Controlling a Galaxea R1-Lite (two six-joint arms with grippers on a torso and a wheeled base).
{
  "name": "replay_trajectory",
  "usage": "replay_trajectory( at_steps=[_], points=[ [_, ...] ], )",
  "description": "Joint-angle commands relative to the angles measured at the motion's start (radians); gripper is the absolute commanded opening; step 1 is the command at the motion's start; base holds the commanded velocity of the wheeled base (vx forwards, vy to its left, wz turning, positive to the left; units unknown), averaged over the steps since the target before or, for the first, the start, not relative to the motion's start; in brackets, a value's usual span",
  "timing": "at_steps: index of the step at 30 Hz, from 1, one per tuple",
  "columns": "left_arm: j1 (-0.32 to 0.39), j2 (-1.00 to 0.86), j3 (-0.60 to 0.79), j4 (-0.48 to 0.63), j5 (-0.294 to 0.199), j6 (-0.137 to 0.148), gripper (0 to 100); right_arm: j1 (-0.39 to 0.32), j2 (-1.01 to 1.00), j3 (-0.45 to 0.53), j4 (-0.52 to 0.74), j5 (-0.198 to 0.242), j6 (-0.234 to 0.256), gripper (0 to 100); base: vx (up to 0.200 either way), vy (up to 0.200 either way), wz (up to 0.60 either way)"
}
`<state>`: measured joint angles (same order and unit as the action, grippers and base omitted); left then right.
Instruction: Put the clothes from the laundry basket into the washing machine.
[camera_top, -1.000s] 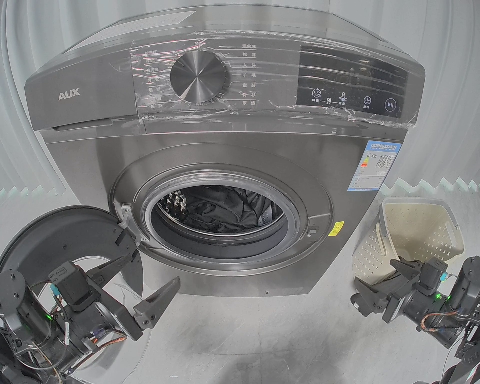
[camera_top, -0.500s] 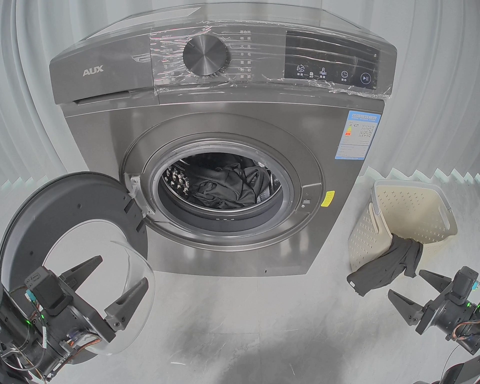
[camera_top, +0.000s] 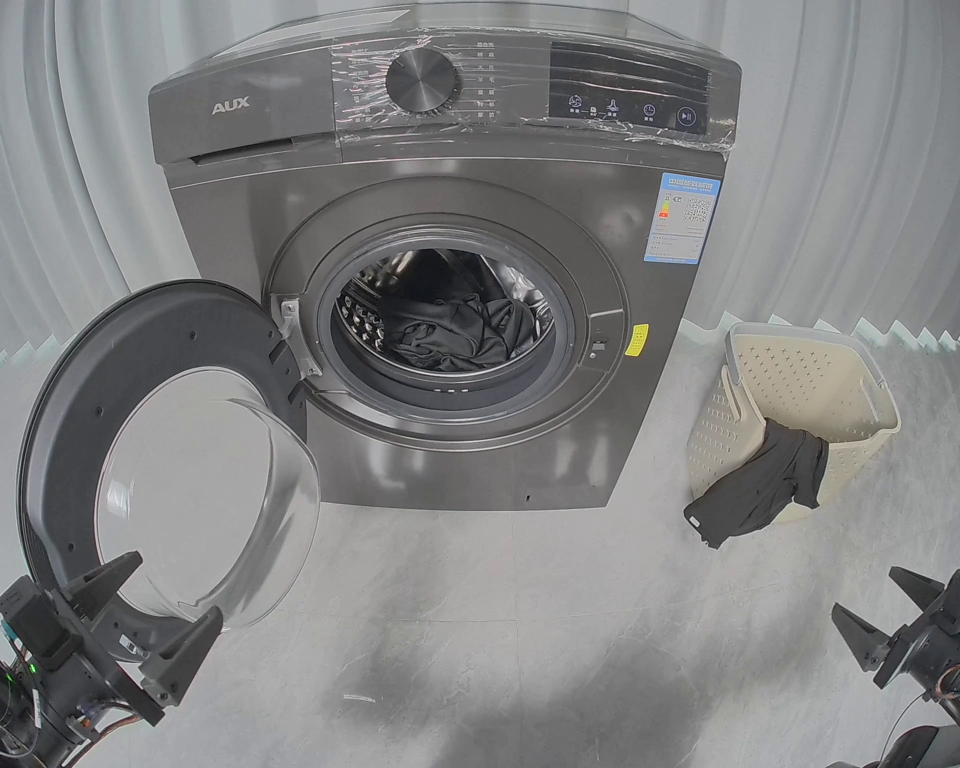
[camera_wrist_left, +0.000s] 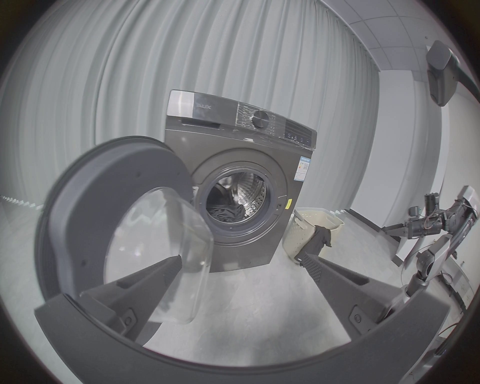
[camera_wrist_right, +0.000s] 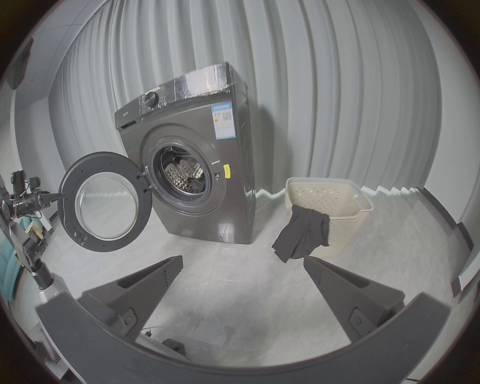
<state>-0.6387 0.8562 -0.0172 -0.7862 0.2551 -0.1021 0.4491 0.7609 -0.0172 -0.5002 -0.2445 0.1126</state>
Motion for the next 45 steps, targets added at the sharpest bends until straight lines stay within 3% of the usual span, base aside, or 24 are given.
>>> replay_trajectory(
  at_steps=[1, 8, 12, 20, 24, 26, 28, 30, 34, 35, 37, 41, 45],
  points=[
    [0.079, -0.289, 0.017, 0.182, -0.002, 0.001, 100, -0.144, -0.288, 0.017, 0.118, 0.019, -0.067, 100, 0.0, 0.0, 0.0],
    [0.174, -0.471, 0.017, 0.384, -0.008, -0.005, 100, -0.237, -0.449, 0.017, 0.21, 0.051, -0.094, 100, 0.0, 0.0, 0.0],
    [0.252, -0.614, 0.017, 0.555, -0.016, 0.007, 100, -0.27, -0.554, 0.017, 0.29, 0.054, -0.094, 100, -0.2, 0.0, 0.0],
    [0.395, -0.76, 0.017, 0.663, -0.063, 0.015, 100, -0.299, -0.664, 0.017, 0.424, 0.063, -0.091, 100, -0.125, 0.0, 0.0],
    [0.409, -0.763, 0.017, 0.688, -0.054, 0.018, 100, -0.302, -0.664, 0.017, 0.431, 0.053, -0.088, 100, 0.0, 0.0, 0.0],
    [0.421, -0.763, 0.017, 0.711, -0.05, 0.009, 100, -0.328, -0.664, 0.017, 0.431, 0.034, -0.093, 100, 0.0, 0.0, 0.0],
    [0.465, -0.761, 0.017, 0.711, -0.043, 0.021, 100, -0.38, -0.672, 0.017, 0.43, 0.024, -0.108, 100, 0.0, 0.0, 0.0],
    [0.501, -0.761, 0.017, 0.708, -0.036, 0.032, 100, -0.437, -0.706, 0.016, 0.436, 0.057, -0.132, 100, 0.0, 0.0, 0.0],
    [0.522, -0.763, 0.017, 0.711, -0.025, 0.058, 100, -0.451, -0.761, 0.017, 0.439, 0.251, -0.14, 100, 0.0, 0.0, 0.0],
    [0.522, -0.763, 0.017, 0.711, -0.017, 0.062, 100, -0.451, -0.761, 0.017, 0.439, 0.28, -0.14, 100, 0.0, 0.0, 0.0],
    [0.522, -0.763, 0.017, 0.713, -0.028, 0.064, 100, -0.449, -0.761, 0.016, 0.44, 0.297, -0.146, 100, 0.0, 0.0, 0.0],
    [0.577, -0.766, 0.017, 0.713, -0.03, 0.075, 100, -0.449, -0.761, -0.009, 0.516, 0.275, -0.156, 100, 0.0, 0.0, 0.0],
    [0.643, -0.856, 0.017, 0.713, -0.065, 0.084, 100, -0.448, -0.761, -0.023, 0.543, 0.14, -0.139, 100, 0.0, 0.0, 0.0]
  ],
)
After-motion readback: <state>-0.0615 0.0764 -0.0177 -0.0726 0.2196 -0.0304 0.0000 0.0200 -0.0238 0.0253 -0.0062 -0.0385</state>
